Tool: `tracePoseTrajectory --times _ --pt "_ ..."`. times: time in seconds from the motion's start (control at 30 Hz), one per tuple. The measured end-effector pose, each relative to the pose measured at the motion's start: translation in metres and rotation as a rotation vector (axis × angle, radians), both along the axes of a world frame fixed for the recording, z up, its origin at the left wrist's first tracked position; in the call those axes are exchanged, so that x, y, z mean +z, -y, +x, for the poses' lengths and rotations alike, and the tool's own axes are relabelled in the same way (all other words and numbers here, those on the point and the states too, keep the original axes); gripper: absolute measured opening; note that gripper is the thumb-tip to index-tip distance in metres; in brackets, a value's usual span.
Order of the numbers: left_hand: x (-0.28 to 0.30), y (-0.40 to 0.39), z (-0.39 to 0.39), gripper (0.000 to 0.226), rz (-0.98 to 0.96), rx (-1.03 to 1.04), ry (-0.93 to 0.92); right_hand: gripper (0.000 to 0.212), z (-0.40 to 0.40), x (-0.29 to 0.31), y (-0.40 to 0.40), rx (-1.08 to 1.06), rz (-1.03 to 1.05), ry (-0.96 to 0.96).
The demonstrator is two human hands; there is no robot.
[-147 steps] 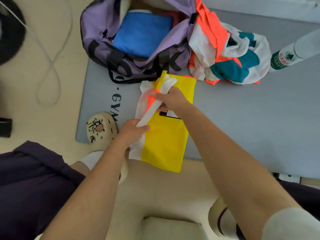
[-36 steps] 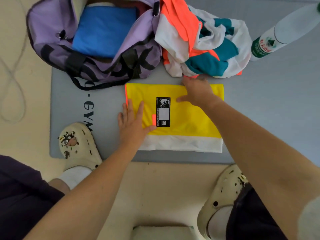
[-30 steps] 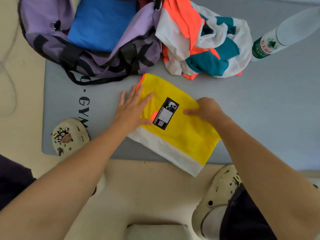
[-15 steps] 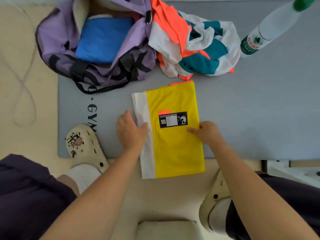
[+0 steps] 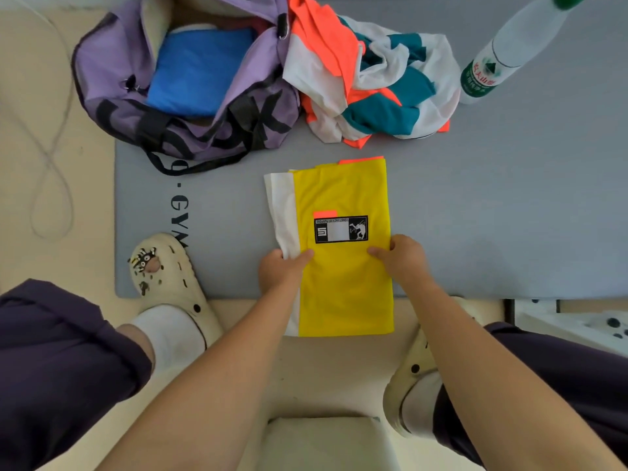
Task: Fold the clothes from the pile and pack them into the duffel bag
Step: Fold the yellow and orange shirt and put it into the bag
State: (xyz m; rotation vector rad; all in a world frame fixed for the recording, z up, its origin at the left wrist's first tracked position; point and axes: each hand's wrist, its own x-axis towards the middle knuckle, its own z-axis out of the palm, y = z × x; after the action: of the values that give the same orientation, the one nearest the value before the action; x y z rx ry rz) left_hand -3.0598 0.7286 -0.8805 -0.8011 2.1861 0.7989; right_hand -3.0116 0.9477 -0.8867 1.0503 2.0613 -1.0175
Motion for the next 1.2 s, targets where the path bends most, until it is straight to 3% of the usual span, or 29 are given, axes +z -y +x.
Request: tracePoseTrajectory --times 0.17,0.3,0.5,0.57,0.67,0.73,0.87,1.0,1.1,1.2 --pt "-0.003 -0.020 0.000 0.049 -0.029 -0.066 0.104 0.026 0.010 0.003 0.016 -0.043 0.112 -0.121" --pt "-0.008 -0.019 -0.008 0.043 0.002 -0.070 0.109 0.023 0.006 0.002 0.017 -0.094 0.087 -0.154" --pt "-0.011 0.002 -0.031 0.033 0.262 0.060 0.025 0.024 -0.013 0.005 0.002 -0.145 0.036 -0.231" --pt "-0.009 0.006 -0.045 0.030 0.404 0.114 0.067 0.021 -0.021 0.006 0.001 -0.172 -0.033 -0.237" --pt "-0.006 0.006 -0.057 0.050 0.621 0.252 0.185 0.020 -0.025 0.005 -0.001 -0.312 -0.206 -0.186" --pt "-0.005 0.007 -0.059 0.042 0.717 0.329 0.246 0.022 -0.021 0.006 -0.004 -0.416 -0.333 -0.153" --pt "-0.005 0.017 -0.057 0.028 0.838 0.371 0.344 0.027 -0.011 0.011 -0.013 -0.533 -0.589 -0.134" --pt "-0.005 0.028 -0.057 0.025 0.891 0.304 0.366 0.030 -0.011 0.014 -0.020 -0.481 -0.731 -0.084" --pt "-0.002 0.030 -0.061 0.031 0.909 0.258 0.344 0.032 -0.018 0.019 -0.022 -0.459 -0.802 -0.113" --pt "0.001 0.031 -0.067 0.052 0.981 0.287 0.316 0.040 -0.025 0.025 -0.024 -0.451 -0.878 -0.173"
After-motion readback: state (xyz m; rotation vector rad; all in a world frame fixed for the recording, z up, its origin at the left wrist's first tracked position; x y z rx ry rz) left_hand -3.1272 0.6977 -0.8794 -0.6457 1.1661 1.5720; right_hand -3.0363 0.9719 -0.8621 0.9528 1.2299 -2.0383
